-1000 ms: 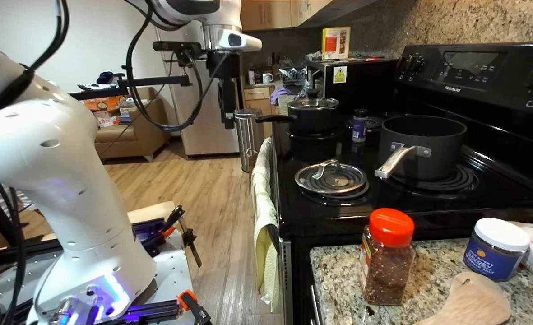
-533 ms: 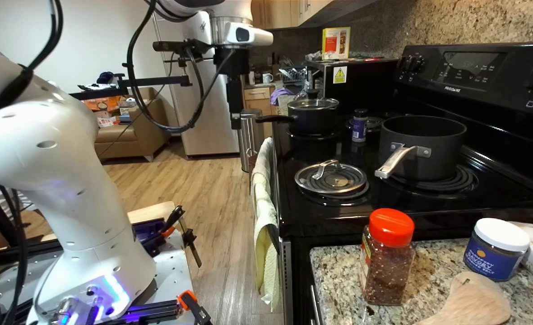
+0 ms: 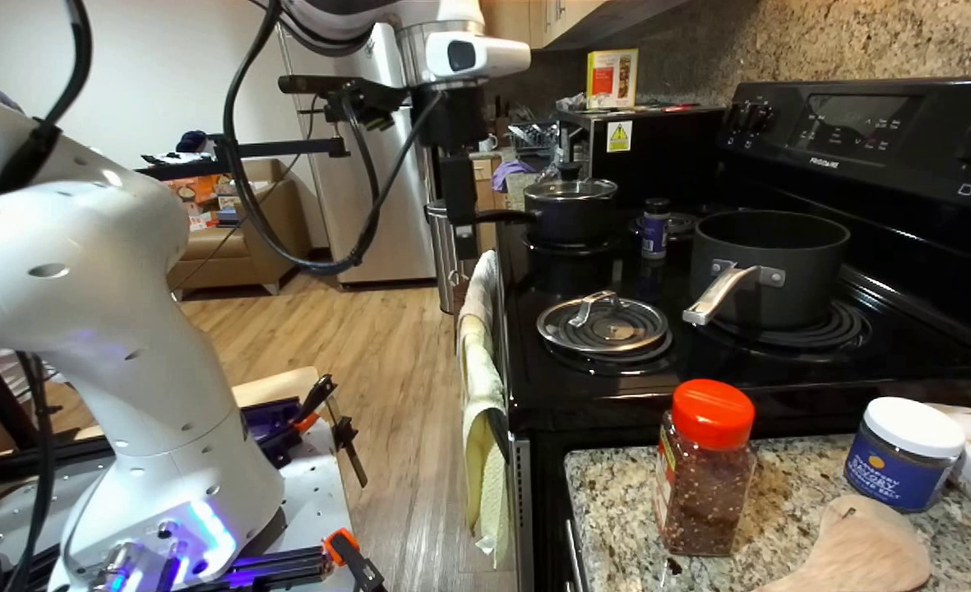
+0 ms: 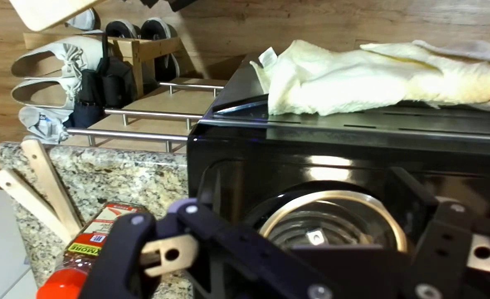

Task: Put the jar in the black pot on the stove

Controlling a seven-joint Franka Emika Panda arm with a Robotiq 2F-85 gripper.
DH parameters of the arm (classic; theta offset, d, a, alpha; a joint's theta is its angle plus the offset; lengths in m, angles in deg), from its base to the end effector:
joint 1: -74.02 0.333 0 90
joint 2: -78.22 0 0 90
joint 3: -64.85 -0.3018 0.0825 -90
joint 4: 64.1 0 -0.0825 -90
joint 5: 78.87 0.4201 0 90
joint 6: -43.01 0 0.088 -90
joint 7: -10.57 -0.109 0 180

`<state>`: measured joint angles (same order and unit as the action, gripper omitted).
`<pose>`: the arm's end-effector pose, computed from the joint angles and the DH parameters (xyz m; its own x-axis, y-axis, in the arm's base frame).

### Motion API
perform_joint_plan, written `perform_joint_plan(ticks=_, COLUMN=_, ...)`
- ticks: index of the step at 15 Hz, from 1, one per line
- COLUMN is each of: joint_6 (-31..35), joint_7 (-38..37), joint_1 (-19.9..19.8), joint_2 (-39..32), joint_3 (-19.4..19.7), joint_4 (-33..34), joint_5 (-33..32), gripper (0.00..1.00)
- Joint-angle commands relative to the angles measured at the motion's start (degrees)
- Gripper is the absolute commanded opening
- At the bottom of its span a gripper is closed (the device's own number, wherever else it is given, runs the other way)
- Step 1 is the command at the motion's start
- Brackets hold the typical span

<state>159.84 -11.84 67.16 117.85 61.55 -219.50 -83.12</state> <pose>0.3742 -0.0300 0.4023 0.9073 -0.4170 0.0535 -0.4203 -0.9029 0.0896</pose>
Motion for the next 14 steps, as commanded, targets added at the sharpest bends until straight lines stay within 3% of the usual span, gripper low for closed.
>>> perform_joint_plan(ticks=1, joint_6=7.2, joint_7=3.7, joint_1=-3.2, joint_2=0.2, joint_3=2.9, joint_4=-3.0, joint_5=-2.7, gripper=1.00)
perform_joint_plan(ticks=8, joint_6=14.8, joint_7=-0.3, joint_1=-8.7, joint_2=-5.6, joint_3=8.7, joint_4=0.1, joint_5=4.2, gripper=1.00)
perform_joint_plan(ticks=14, joint_6=12.4, joint_7=-8.7, joint_1=-16.0, joint_2=-10.5, joint_3=5.2, joint_4=8.4, joint_5=-2.4, gripper=1.00)
